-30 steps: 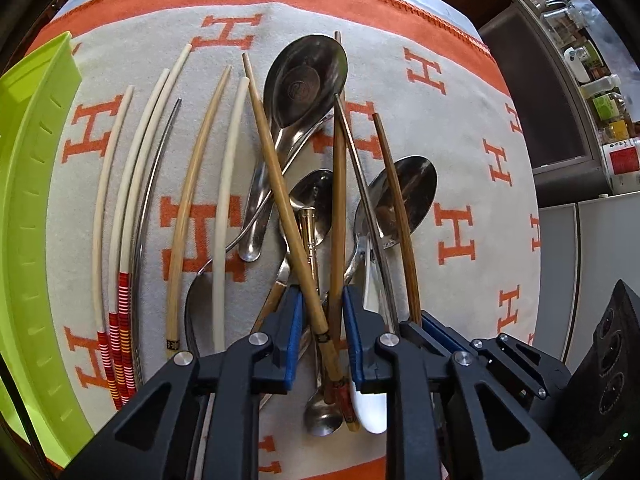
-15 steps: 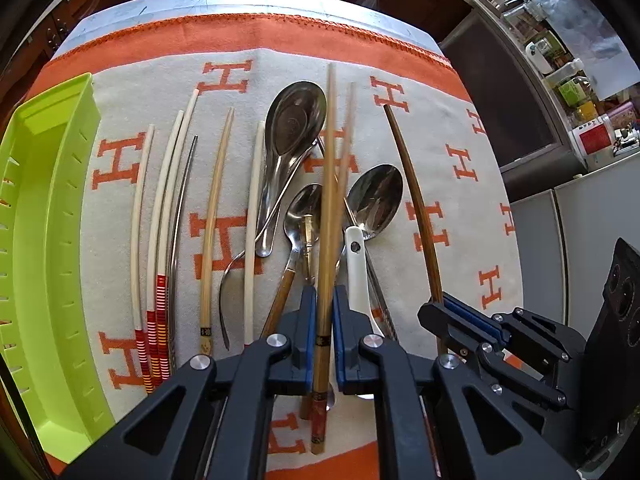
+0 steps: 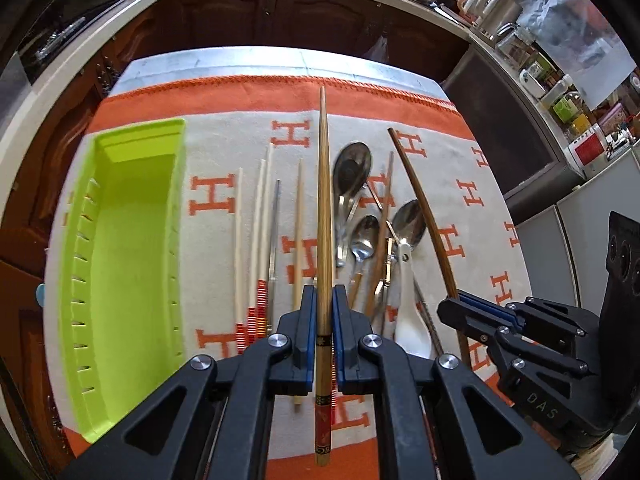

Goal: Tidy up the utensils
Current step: 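Carry both chopsticks into the green tray and open both grippers, then grasp a red-striped chopstick with the left gripper while the right grasps another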

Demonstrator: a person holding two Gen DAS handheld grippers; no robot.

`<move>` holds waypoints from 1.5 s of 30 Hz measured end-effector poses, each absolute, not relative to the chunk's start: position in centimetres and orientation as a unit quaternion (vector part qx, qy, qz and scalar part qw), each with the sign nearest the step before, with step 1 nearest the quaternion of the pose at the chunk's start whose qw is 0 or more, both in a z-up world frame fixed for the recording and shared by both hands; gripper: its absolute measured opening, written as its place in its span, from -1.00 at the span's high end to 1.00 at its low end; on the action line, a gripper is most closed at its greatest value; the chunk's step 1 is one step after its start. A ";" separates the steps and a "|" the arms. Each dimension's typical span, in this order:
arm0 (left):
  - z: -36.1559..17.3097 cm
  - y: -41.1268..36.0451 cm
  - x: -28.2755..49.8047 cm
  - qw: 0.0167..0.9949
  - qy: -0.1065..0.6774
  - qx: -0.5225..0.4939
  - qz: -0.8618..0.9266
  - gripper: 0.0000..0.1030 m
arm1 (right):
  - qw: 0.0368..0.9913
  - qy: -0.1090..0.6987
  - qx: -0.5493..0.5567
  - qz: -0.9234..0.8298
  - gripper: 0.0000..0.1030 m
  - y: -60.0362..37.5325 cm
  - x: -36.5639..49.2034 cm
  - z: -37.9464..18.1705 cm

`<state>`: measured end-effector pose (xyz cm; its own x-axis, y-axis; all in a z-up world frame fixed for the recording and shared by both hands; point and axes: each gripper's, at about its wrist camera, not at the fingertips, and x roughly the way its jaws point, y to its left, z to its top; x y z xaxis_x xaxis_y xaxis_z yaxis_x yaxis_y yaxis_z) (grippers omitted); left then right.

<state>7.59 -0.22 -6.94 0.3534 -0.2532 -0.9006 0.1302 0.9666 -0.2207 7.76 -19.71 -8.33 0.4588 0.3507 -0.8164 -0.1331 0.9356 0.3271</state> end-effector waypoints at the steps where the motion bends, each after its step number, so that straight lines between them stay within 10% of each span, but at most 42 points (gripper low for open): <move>1: -6.6 0.8 7.4 0.827 0.550 -0.051 -0.105 0.91 | 0.847 0.498 0.110 0.150 0.87 -19.2 8.0 -8.0; 20: -8.9 14.5 6.8 0.853 0.520 -0.040 0.012 0.90 | 0.781 0.564 0.180 0.199 0.86 -3.5 15.9 -8.9; 34: -9.1 16.0 6.4 0.854 0.517 -0.054 0.038 0.12 | 0.771 0.578 0.198 0.182 0.68 -4.2 16.6 -10.3; 45: -7.4 12.0 6.1 0.860 0.508 -0.044 0.000 0.11 | 0.826 0.529 0.140 0.137 0.68 -9.9 13.8 -7.3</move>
<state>6.09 12.01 -7.45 0.4837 -0.0445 -0.8741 -0.0450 0.9961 -0.0757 13.80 -9.92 -7.33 0.4031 0.3741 -0.8352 -0.0786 0.9234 0.3757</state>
